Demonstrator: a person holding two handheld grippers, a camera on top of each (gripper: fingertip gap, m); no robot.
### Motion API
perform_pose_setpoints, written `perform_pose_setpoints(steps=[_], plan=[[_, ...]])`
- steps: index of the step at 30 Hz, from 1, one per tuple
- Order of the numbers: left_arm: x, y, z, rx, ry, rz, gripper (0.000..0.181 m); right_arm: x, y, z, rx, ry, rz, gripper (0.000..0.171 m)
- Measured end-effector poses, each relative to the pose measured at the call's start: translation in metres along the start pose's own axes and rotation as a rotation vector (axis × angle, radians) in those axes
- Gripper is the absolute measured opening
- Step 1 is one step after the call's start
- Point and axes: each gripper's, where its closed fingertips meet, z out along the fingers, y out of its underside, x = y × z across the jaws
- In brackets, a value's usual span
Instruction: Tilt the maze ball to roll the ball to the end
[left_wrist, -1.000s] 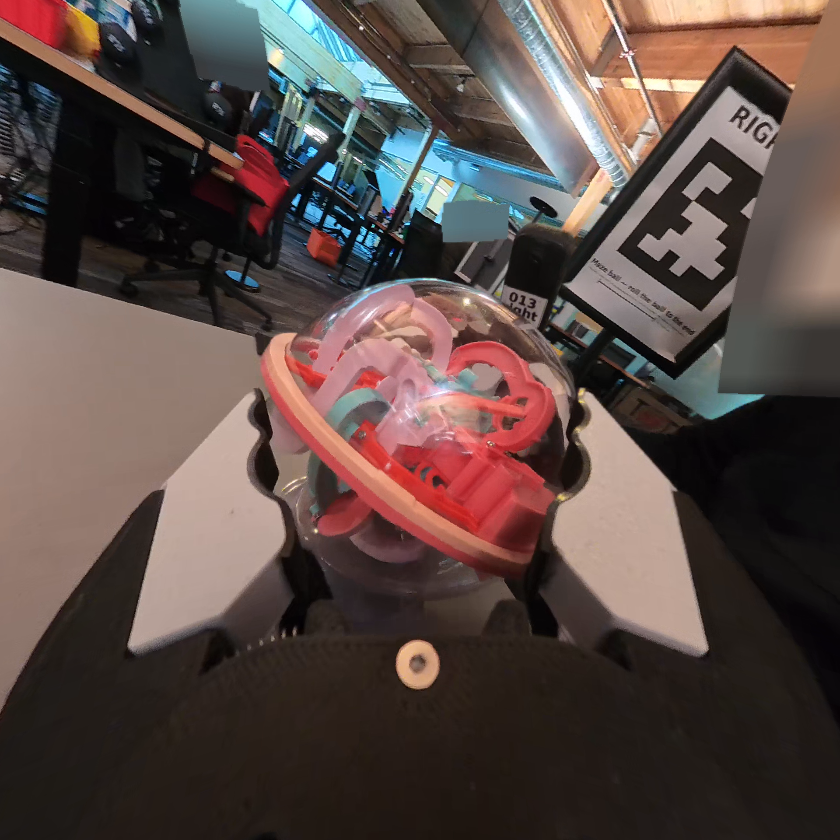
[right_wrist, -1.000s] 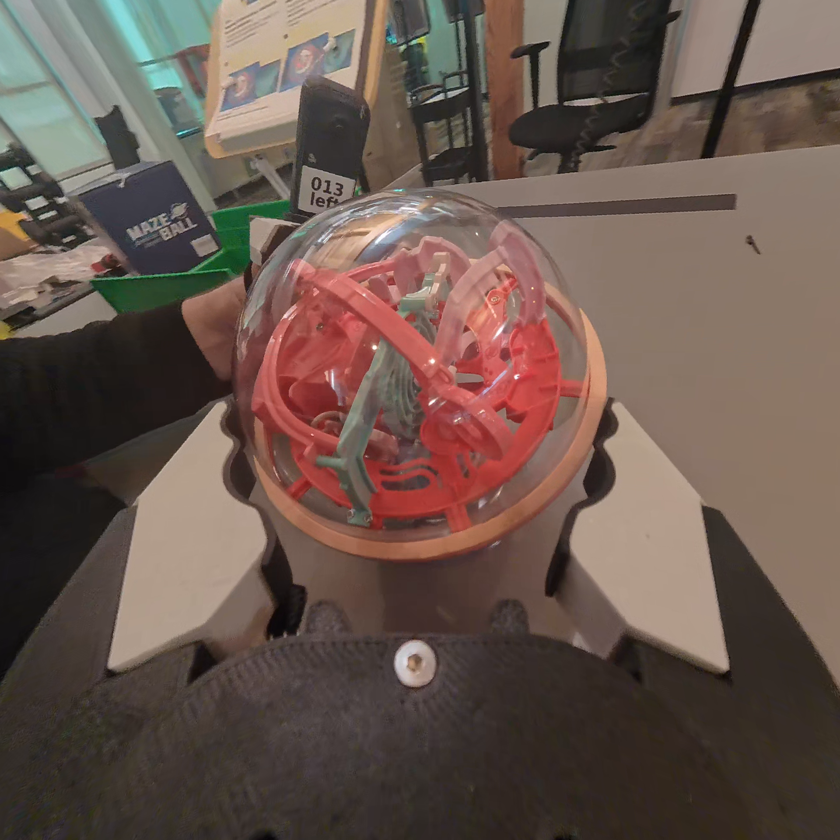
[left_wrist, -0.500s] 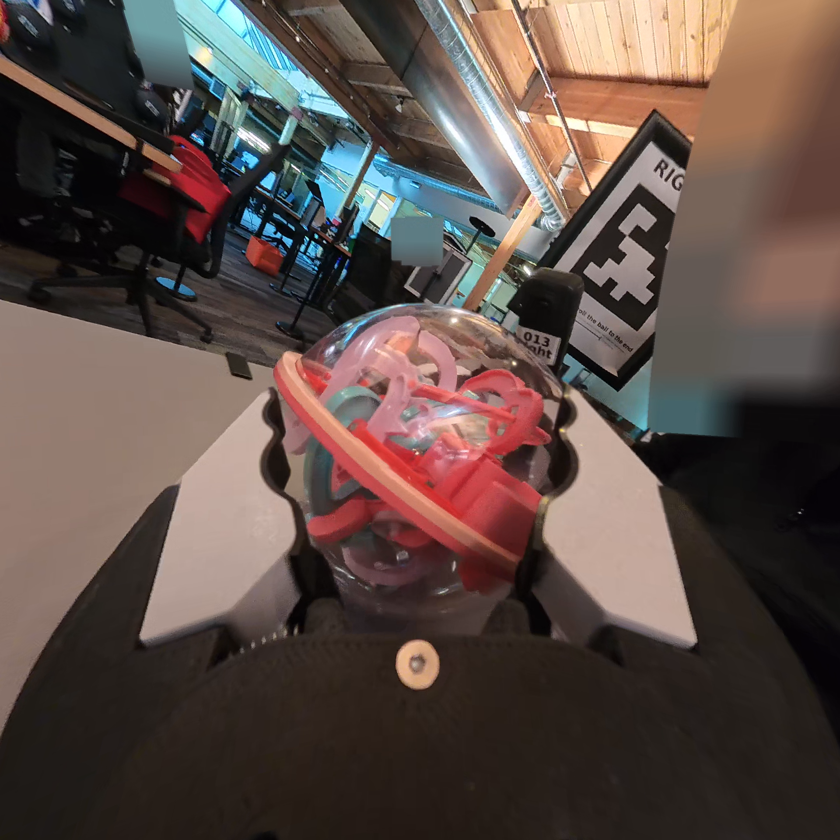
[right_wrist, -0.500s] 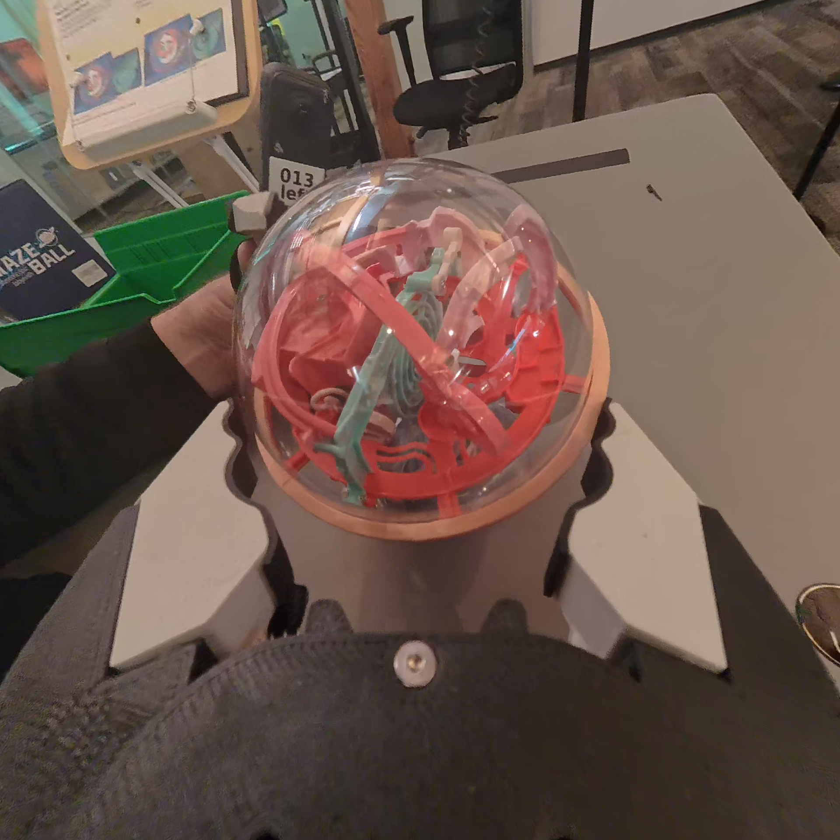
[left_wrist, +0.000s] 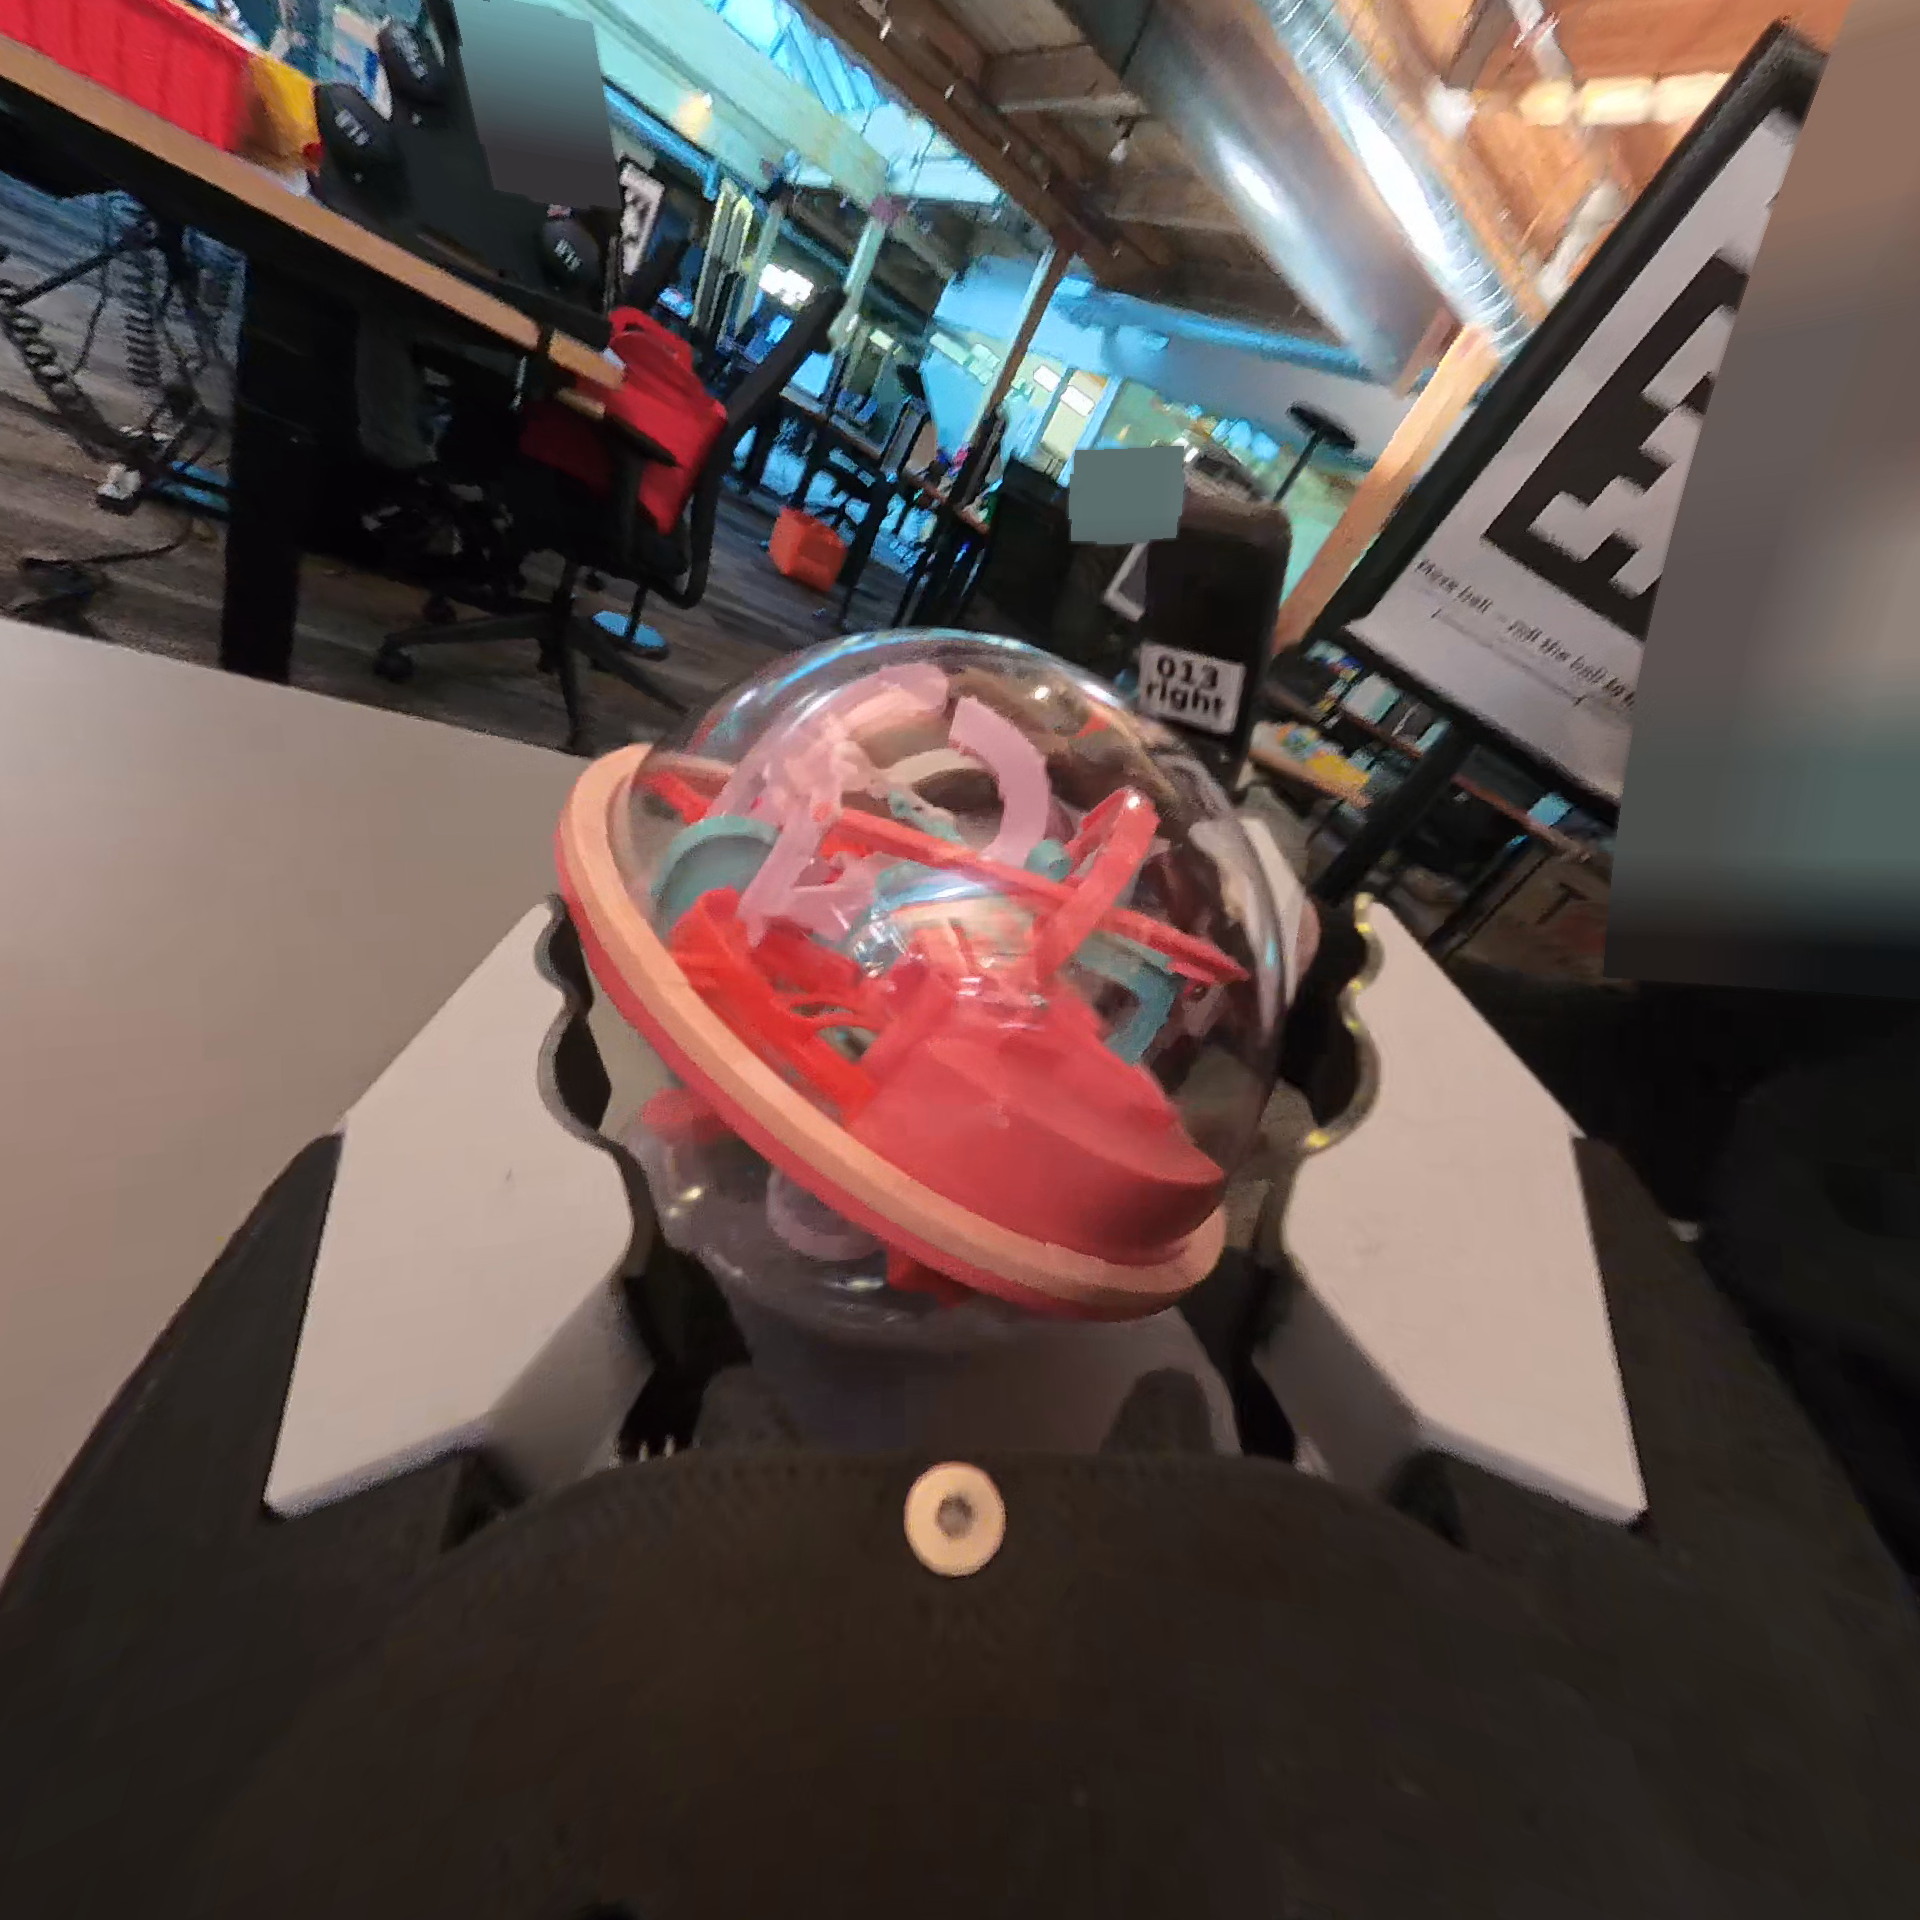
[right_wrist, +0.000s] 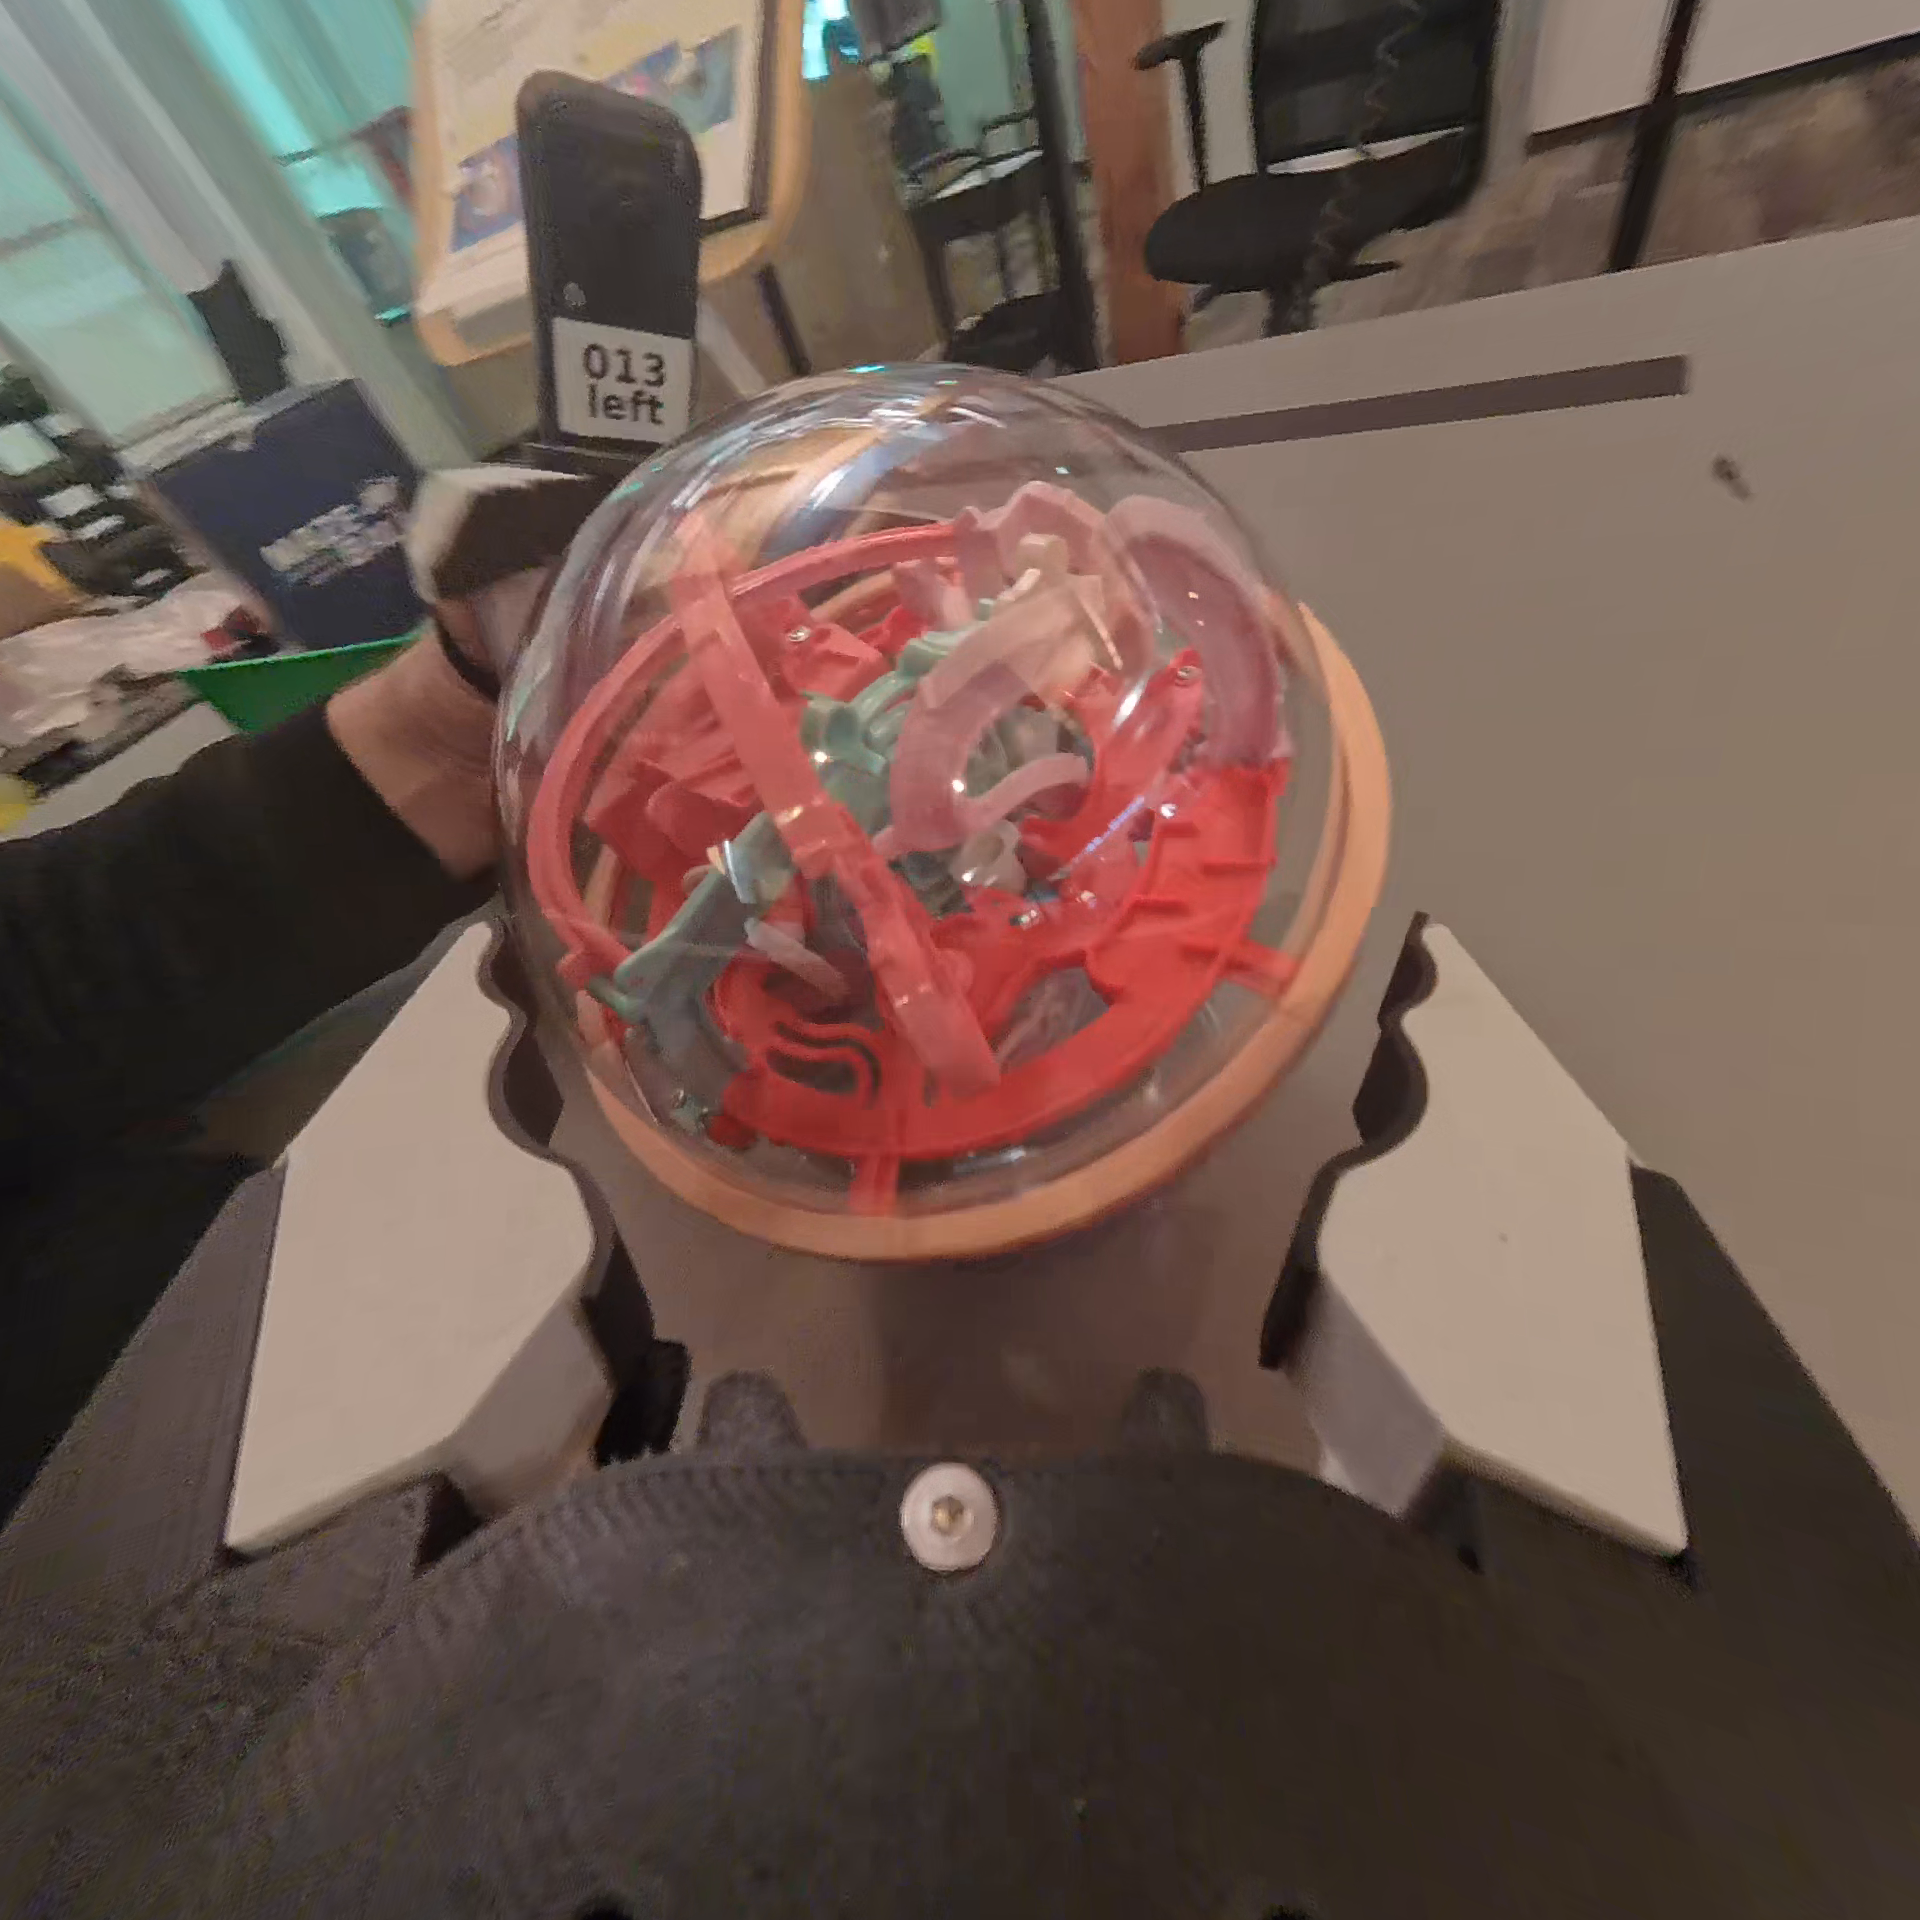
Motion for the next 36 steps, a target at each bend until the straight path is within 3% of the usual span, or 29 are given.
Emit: perform_pose_setpoints(steps=[2, 23, 36], plan=[[-0.002, 0.006, 0.003, -0.035, -0.036, 0.039, 0.129, -0.004, 0.000, 0.003, -0.004, -0.032, -0.014, 0.155], [-0.009, 0.000, 0.009, 0.050, 0.075, 0.093, 0.131, 0.004, -0.001, 0.003, 0.017, 0.074, -0.061, 0.155], [-0.020, -0.004, 0.012, 0.101, 0.154, -0.084, 0.131, 0.006, 0.000, 0.004, -0.080, 0.149, 0.095, 0.155]])
